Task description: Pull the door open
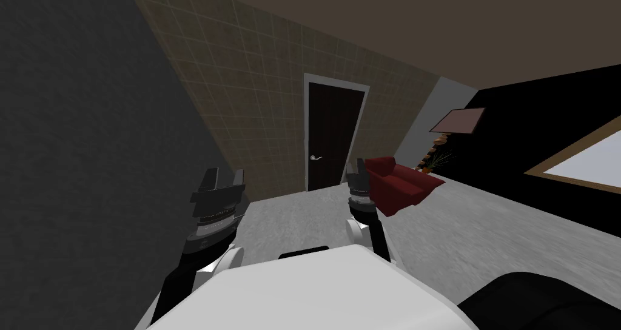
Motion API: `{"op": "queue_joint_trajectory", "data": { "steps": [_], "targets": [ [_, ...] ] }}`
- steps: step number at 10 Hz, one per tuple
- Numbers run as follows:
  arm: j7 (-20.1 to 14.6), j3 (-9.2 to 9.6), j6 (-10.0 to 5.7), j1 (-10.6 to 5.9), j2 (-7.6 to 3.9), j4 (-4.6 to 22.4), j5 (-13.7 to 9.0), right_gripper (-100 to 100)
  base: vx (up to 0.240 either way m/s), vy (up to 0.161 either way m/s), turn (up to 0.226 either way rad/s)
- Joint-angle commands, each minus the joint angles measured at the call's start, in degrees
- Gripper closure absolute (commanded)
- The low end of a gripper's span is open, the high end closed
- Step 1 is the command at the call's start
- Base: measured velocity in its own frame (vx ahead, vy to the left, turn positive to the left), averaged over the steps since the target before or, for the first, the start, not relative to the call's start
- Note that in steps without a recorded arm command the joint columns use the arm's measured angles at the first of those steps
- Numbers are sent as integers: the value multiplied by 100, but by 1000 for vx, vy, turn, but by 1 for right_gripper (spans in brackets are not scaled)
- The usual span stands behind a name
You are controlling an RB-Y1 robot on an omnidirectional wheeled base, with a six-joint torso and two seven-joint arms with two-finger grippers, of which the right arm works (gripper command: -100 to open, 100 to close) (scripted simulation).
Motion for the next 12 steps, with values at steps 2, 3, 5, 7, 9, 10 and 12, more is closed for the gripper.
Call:
{"op": "queue_joint_trajectory", "data": {
  "steps": [2,3,5,7,9,10,12],
  "targets": [
    [-60,-22,-33,-102,-64,254,35,-100,79,5,2],
    [-82,-30,-45,-140,-86,348,48,-100,104,12,-2],
    [-131,-47,-72,-222,-134,553,77,-100,98,1,1],
    [-196,-71,-108,-331,-194,824,114,-100,96,2,1],
    [-267,-97,-147,-453,-259,1126,156,-100,92,5,1],
    [-307,-111,-169,-521,-294,1258,179,-100,96,11,-1],
    [-390,-141,-215,-662,-365,1640,228,-100,96,11,1]
  ]
}}
